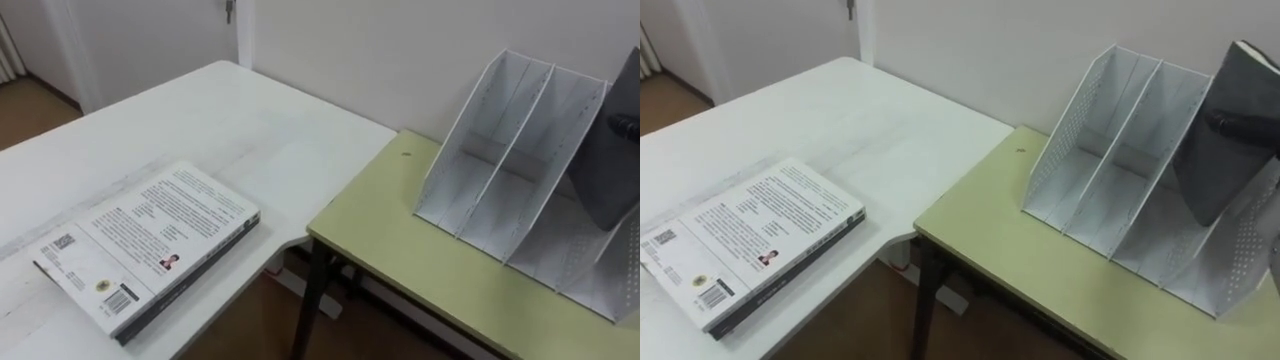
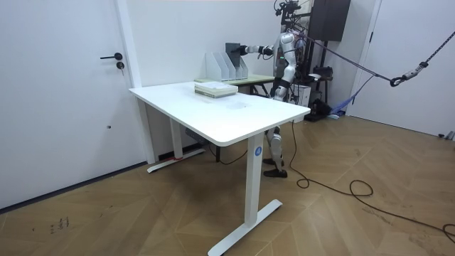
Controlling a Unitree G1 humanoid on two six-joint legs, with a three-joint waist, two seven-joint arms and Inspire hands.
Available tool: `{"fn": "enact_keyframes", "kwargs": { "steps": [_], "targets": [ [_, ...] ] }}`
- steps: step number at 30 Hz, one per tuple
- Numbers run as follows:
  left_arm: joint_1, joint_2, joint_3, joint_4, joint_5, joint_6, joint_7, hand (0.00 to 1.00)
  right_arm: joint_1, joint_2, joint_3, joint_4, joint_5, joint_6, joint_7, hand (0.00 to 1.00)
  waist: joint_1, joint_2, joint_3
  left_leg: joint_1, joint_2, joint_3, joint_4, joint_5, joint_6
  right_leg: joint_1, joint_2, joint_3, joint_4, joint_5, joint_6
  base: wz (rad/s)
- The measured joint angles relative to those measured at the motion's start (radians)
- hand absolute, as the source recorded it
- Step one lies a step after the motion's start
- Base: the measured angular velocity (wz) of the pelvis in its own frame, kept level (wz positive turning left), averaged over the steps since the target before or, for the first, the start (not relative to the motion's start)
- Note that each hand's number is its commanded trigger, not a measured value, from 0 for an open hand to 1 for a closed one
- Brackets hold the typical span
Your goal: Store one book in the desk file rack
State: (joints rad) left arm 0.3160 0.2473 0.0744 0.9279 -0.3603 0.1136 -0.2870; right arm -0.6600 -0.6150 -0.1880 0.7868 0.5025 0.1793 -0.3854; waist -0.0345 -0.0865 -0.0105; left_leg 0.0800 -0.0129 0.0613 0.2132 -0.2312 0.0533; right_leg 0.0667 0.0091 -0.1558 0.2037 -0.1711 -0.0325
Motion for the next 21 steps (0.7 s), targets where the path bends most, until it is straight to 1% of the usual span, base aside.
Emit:
{"fn": "enact_keyframes", "kwargs": {
  "steps": [4, 17, 21],
  "targets": [
    [0.003, 0.0, 0.001, 0.0, 0.001, 0.006, 0.001, 0.0, -0.02, 0.0, 0.0, 0.0, 0.0, 0.012, 0.005, 0.0, -0.01, 0.007, 0.0014, 0.0, 0.0, 0.0, 0.0, 0.0, 0.0, 0.0, 0.0, -0.001, 0.0, 0.0, 0.0, 0.0],
    [0.003, 0.002, 0.0, -0.001, 0.001, 0.01, 0.001, 0.0, -0.028, 0.0, 0.001, 0.0, 0.001, 0.019, 0.022, 0.0, -0.011, 0.007, 0.0027, 0.001, 0.0, 0.0, -0.001, 0.0, 0.0, 0.0, 0.0, 0.0, 0.0, 0.0, 0.0, 0.0],
    [0.002, 0.001, 0.001, -0.001, 0.003, 0.012, 0.007, 0.0, -0.028, -0.003, 0.001, 0.0, 0.054, 0.02, 0.051, 0.0, -0.015, 0.009, 0.0037, -0.001, 0.0, 0.0, -0.009, 0.0, 0.0, -0.001, 0.0, 0.0, 0.0, 0.0, 0.0, 0.0]
  ]
}}
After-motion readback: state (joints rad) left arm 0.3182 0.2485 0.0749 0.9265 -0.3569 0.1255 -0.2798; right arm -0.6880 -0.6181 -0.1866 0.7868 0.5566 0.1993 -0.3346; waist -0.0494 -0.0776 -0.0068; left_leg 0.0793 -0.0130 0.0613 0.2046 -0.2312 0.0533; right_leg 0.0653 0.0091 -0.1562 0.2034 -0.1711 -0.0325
